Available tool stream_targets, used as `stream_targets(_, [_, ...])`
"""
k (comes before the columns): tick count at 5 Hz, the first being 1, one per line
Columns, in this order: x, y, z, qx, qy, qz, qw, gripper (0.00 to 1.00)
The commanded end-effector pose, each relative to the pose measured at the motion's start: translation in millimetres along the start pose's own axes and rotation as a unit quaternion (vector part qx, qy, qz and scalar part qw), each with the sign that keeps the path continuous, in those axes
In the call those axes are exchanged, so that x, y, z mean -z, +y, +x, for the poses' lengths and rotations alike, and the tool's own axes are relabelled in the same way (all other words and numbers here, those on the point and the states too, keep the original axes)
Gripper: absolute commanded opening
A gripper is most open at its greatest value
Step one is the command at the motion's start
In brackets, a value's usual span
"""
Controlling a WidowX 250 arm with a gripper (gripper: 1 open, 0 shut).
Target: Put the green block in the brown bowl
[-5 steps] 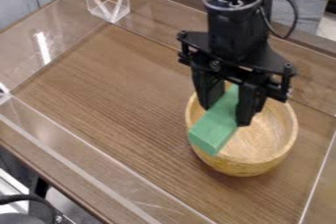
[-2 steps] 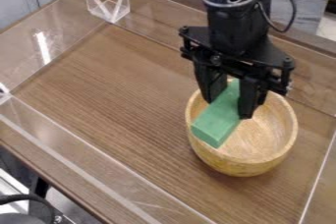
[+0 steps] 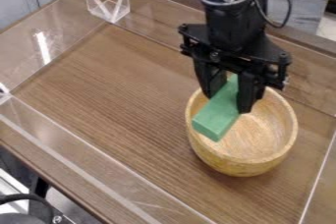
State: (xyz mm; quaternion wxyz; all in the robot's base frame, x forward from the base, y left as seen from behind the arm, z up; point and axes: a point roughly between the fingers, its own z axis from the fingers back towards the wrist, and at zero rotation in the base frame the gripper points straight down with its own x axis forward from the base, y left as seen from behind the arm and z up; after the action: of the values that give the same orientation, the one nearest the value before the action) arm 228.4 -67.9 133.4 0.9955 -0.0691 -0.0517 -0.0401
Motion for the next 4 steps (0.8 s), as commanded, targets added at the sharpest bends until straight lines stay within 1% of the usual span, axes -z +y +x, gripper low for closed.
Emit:
stream_targets(1, [-7.3,2,10.5,0.000,-0.026,-0.003,0.9997,0.00])
stream_targets(4, [1.1,10,21.4,0.002,-0.039,-0.005,0.9992,0.00])
